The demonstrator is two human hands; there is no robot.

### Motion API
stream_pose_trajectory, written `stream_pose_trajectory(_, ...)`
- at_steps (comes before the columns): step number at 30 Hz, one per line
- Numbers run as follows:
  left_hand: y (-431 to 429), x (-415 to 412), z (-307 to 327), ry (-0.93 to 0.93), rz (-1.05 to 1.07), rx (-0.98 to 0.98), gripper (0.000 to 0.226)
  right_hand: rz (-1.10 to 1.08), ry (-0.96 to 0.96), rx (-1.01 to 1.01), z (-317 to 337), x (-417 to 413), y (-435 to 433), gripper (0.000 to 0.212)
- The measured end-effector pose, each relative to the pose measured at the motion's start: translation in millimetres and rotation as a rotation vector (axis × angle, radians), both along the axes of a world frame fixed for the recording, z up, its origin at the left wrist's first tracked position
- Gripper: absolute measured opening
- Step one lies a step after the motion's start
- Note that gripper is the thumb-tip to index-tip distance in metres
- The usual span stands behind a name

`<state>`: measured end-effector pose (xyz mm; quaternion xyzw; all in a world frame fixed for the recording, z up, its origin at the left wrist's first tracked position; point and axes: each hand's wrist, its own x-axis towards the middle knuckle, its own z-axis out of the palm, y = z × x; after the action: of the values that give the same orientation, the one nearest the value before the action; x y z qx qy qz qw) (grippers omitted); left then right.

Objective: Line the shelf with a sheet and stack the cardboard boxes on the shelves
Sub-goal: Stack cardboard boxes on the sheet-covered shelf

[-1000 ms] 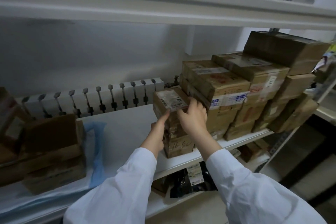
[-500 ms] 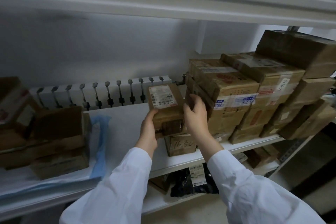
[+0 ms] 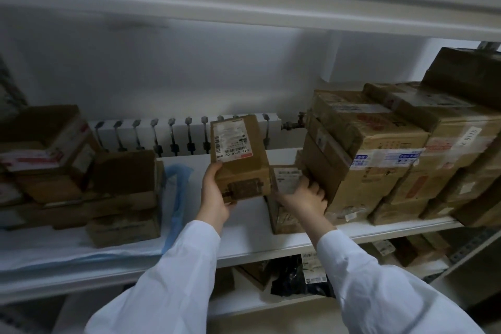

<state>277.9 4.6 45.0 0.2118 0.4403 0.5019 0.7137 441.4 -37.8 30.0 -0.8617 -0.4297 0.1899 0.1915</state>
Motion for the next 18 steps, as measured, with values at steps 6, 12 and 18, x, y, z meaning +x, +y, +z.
stream_pose_trajectory(6, 3.9, -16.5, -1.8, 0.011, 0.026, -0.012, 0.048, -0.01, -0.09, -0.148, 1.7, -9.4, 11.0, 0.122)
stream_pose_trajectory(12, 4.6, -36.6, 2.5, -0.04, 0.033, 0.004, 0.039, -0.088, 0.038, -0.179, -0.4, -15.7, 18.9, 0.119)
stream_pose_trajectory(18, 6.8, -64.3, 12.7, -0.078, 0.035, 0.051, 0.033, -0.107, -0.054, 0.053, 4.9, -35.3, 21.8, 0.116)
